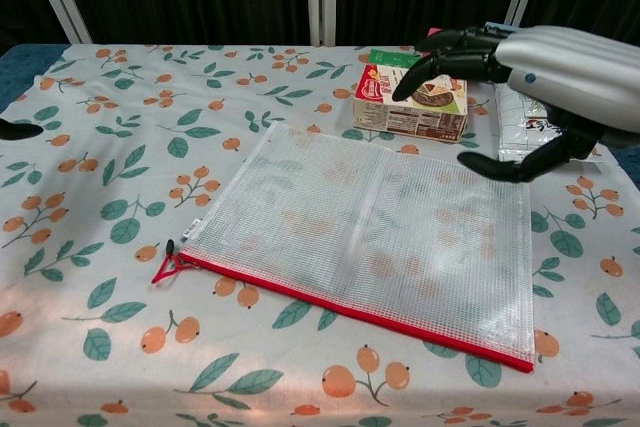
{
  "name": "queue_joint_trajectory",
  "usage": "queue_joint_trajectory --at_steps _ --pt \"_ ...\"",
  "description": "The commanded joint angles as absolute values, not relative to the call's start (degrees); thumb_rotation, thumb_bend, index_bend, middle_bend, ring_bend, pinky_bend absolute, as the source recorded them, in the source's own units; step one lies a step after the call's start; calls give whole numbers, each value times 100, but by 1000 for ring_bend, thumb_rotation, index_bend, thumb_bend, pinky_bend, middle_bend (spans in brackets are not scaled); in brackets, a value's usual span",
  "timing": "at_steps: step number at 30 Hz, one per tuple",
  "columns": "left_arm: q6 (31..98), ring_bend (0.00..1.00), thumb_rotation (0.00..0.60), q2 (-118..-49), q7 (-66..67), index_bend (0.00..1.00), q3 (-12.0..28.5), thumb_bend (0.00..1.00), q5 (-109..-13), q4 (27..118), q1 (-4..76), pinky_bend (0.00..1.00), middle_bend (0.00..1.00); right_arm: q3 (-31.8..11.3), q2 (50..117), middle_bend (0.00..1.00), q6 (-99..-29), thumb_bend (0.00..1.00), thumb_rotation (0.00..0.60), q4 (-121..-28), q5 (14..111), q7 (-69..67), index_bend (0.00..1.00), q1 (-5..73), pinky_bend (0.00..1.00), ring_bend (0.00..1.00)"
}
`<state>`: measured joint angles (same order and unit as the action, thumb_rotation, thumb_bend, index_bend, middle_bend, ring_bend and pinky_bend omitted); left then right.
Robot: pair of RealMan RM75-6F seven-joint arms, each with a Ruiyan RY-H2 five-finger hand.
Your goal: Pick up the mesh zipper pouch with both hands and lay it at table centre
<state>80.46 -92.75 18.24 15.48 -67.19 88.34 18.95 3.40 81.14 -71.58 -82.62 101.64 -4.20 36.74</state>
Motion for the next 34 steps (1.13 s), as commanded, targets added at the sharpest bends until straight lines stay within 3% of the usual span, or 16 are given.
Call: queue_joint_trajectory --at_steps 1,5,13,22,28,34 --pt "8088 117 600 -9251 1805 146 1552 34 -6702 8840 1872 210 160 267 7919 7 -6350 78 600 -8712 9502 253 0 3720 0 0" --pt "8160 118 600 -9087 1752 146 1549 32 -6658 8851 1775 210 161 56 7619 0 -6380 14 600 -9169 9095 467 0 3611 0 0" --pt "8080 118 600 -7978 1570 165 1137 36 -7013 8626 1435 199 162 -373 7058 94 -7427 133 600 -9306 8324 130 0 2819 47 12" --pt "8703 118 600 -7340 665 170 683 37 -7379 8834 643 188 161 -101 6536 84 -8407 132 600 -8980 8453 -981 0 1785 5 0" --pt "9462 118 600 -7216 649 170 295 38 -7772 9173 32 188 161 170 6735 84 -9019 133 600 -8414 8762 -1588 0 1156 0 0" --pt "9718 118 600 -7186 704 171 -22 38 -8092 9411 -296 188 161 300 6820 84 -9071 139 600 -8151 9013 -1978 0 965 0 0"
